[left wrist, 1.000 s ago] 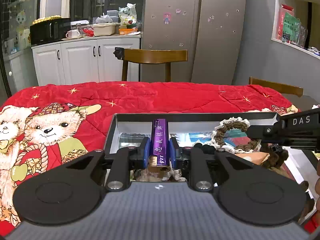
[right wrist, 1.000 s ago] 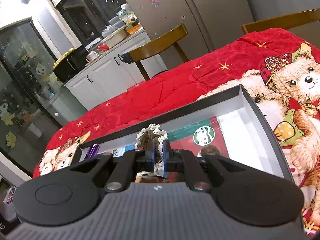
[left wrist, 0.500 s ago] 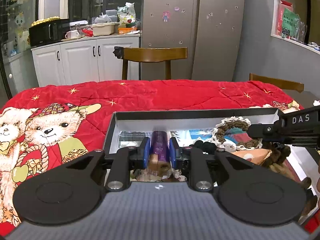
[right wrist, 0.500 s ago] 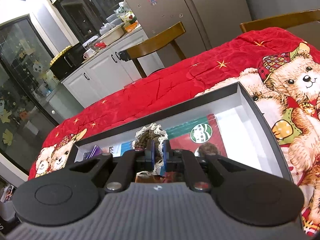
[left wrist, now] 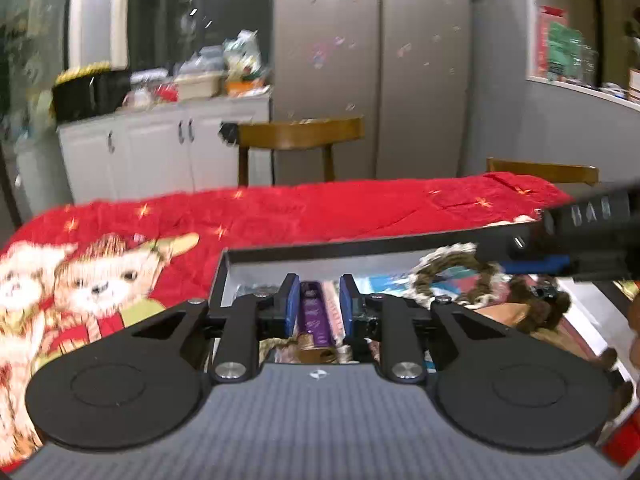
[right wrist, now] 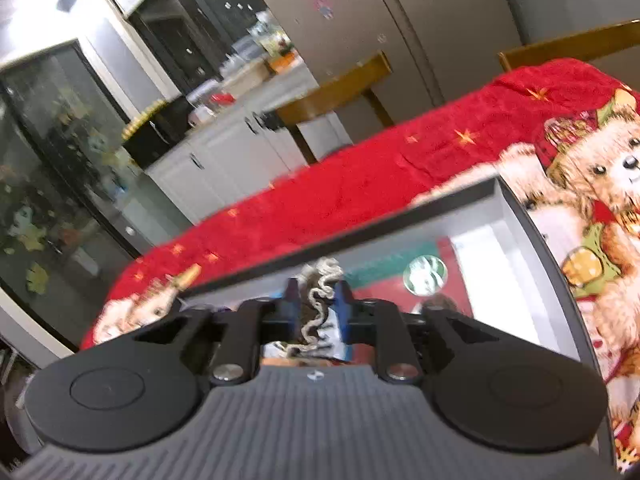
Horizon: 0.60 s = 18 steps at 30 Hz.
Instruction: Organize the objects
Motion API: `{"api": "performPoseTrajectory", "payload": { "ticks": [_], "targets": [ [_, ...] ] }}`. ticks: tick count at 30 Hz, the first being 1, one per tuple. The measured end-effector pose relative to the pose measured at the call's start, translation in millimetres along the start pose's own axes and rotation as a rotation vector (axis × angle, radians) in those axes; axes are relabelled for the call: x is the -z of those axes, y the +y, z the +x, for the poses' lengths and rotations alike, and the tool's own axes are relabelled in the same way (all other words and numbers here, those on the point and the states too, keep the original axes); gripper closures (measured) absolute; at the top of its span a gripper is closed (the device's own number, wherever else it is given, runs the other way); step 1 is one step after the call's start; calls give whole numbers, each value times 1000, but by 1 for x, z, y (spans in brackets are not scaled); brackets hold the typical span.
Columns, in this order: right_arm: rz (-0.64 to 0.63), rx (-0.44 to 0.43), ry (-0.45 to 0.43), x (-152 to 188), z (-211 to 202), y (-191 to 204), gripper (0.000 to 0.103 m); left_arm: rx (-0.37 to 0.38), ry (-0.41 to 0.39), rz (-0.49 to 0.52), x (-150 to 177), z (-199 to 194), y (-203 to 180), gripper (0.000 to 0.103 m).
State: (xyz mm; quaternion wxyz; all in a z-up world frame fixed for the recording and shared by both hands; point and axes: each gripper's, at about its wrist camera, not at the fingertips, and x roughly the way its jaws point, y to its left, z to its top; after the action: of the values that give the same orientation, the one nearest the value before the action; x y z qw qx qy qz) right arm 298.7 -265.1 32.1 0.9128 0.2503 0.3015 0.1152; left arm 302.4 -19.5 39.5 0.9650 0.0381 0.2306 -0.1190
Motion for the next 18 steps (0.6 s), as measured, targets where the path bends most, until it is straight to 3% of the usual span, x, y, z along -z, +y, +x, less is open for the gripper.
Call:
{"api": "performPoseTrajectory", "payload": {
  "ticks": [1, 4, 7, 11, 16, 18],
  "targets": [
    [2, -17, -20, -2, -5, 1, 38, 7, -8, 14, -1, -3, -2, 64],
    [8, -45, -77, -7, -20, 6, 29, 42, -44, -9, -9, -18, -1, 45],
    [18, -106, -136, -15, -45, 17, 18, 61, -108, -51, -19, -43, 1, 35],
    [-44, -171, -236, -28, -95, 41, 12, 50, -250, -70, -27, -99, -10, 27],
    [-221, -111, -397, -15, -168, 76, 4, 27, -385, -31, -26, -179, -36, 18],
    [-266, -94, -437, -3, -193, 83, 2, -44, -411, -27, -23, -213, -46, 15]
  ]
}}
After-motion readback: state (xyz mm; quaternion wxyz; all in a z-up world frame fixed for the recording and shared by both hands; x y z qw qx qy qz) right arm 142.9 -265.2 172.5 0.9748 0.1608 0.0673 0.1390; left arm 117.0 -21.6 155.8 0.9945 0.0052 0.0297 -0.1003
